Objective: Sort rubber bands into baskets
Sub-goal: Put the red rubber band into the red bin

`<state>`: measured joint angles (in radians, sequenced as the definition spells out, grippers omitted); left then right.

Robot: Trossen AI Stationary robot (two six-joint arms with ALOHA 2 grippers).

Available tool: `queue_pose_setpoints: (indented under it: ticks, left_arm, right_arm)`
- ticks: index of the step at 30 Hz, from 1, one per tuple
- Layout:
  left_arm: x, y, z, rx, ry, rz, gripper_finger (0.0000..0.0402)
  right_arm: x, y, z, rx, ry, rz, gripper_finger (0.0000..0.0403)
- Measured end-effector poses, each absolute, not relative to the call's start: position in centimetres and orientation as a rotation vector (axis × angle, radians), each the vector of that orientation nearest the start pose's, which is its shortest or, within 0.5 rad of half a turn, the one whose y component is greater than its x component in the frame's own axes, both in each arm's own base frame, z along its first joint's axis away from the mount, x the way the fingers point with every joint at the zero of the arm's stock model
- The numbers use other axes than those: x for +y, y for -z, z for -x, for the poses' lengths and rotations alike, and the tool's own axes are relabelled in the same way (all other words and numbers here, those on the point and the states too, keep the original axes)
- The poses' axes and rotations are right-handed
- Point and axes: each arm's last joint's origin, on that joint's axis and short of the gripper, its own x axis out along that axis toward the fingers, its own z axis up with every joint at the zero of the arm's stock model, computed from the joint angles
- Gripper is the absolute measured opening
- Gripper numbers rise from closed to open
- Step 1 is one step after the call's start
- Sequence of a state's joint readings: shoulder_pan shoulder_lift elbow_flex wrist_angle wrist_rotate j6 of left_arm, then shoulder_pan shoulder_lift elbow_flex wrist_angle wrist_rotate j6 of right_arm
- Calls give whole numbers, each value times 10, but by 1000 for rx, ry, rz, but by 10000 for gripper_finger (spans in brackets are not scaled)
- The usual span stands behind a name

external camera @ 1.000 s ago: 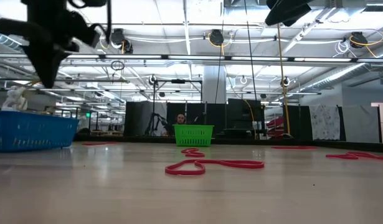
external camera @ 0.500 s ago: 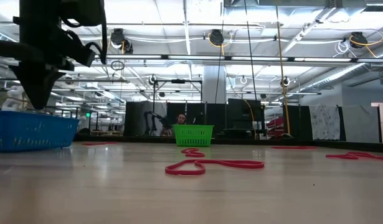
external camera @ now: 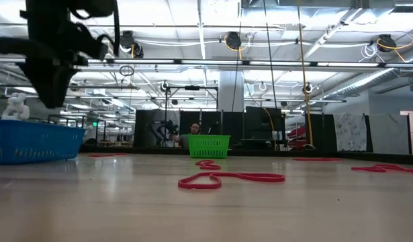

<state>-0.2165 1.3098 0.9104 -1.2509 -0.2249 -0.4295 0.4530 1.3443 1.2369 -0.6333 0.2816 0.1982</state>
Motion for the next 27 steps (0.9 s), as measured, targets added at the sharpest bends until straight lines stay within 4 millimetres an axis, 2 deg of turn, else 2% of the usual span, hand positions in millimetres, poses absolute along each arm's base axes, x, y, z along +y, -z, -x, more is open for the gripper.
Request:
queue_pose_setpoints:
  ticks: [5,11,15,23,27]
  left_arm:
    - [-34,-254,-190,1404,-353,-17,131]
    - [-40,-276,-195,992,-211,36,131]
    - [-51,-273,-202,779,-77,13,132]
    - [-70,-249,-216,463,106,-31,132]
    - [-75,-249,-217,364,215,-82,132]
  right_arm:
    - [112,-337,-249,688,-80,24,157]
    - [103,-340,-231,766,2,-120,157]
    - [99,-334,-221,871,90,-202,157]
    - [95,-324,-212,990,203,-273,157]
    - [95,-307,-210,1047,238,-324,157]
